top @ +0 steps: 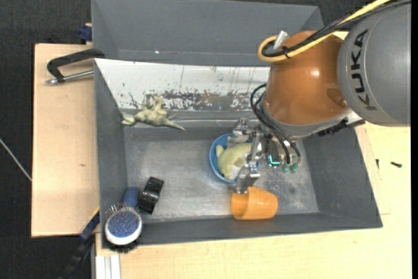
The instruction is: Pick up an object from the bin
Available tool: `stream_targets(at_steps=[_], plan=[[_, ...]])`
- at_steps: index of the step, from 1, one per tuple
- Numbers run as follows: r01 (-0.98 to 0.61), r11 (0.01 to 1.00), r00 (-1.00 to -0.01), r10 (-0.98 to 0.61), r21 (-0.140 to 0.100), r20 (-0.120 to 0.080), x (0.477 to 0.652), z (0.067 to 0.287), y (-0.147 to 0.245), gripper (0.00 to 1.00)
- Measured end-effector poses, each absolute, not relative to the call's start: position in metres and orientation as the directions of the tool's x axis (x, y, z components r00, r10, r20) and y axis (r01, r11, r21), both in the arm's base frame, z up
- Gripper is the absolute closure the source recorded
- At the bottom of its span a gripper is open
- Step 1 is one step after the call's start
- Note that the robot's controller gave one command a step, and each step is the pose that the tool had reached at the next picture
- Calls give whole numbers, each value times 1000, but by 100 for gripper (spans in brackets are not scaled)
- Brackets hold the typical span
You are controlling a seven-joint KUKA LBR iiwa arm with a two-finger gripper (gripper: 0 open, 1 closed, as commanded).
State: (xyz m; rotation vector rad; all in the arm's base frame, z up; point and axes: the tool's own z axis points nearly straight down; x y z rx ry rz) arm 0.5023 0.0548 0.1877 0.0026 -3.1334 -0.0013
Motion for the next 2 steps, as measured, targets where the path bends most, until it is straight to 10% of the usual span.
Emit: stream_targets(at_steps=[1,2], plan=[[-74,997,-997,-74,-2,-2,567,73,51,0],[-74,997,-997,-74,-1,0,567,76,51,100]])
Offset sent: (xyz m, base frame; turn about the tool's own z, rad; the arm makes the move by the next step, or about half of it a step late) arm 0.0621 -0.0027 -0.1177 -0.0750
